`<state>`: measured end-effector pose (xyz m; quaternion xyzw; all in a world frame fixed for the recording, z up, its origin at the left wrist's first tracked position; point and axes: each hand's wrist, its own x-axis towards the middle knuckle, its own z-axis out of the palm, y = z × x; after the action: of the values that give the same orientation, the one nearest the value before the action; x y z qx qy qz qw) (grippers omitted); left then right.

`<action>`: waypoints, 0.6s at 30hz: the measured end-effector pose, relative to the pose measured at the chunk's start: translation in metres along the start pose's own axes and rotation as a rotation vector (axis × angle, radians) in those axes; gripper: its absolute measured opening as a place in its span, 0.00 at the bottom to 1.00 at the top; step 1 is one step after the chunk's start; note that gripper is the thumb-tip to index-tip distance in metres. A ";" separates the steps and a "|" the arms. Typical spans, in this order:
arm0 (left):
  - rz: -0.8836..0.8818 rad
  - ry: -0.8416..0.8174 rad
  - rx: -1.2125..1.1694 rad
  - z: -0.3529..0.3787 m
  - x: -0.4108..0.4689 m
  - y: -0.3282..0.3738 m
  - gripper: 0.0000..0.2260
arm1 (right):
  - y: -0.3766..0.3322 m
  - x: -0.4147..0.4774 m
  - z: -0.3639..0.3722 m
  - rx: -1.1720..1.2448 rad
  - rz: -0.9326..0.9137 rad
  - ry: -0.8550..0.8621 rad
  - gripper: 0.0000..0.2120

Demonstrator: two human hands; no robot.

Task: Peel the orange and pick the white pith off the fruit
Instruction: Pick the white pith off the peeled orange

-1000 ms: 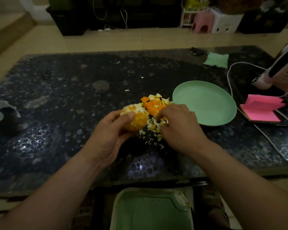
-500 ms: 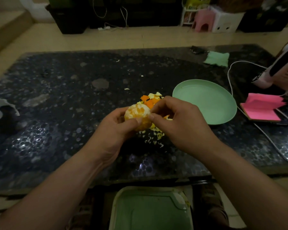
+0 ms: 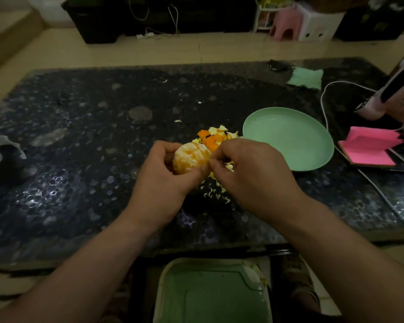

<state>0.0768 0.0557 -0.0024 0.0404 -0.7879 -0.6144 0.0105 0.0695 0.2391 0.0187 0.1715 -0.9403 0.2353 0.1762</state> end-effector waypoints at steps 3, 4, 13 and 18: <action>0.025 0.014 0.031 0.001 -0.001 -0.001 0.23 | -0.001 0.000 0.005 -0.043 -0.040 0.065 0.06; 0.033 0.016 0.037 0.001 -0.002 -0.001 0.23 | -0.001 0.001 0.006 -0.045 -0.042 0.072 0.07; -0.027 -0.035 -0.099 -0.003 0.001 0.004 0.31 | 0.010 0.003 -0.003 0.232 0.081 0.003 0.02; -0.013 -0.042 -0.118 -0.006 0.002 0.005 0.31 | 0.012 0.002 -0.005 0.283 0.095 -0.065 0.04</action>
<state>0.0748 0.0511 0.0035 0.0321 -0.7502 -0.6604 -0.0075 0.0645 0.2516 0.0192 0.1576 -0.9100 0.3678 0.1087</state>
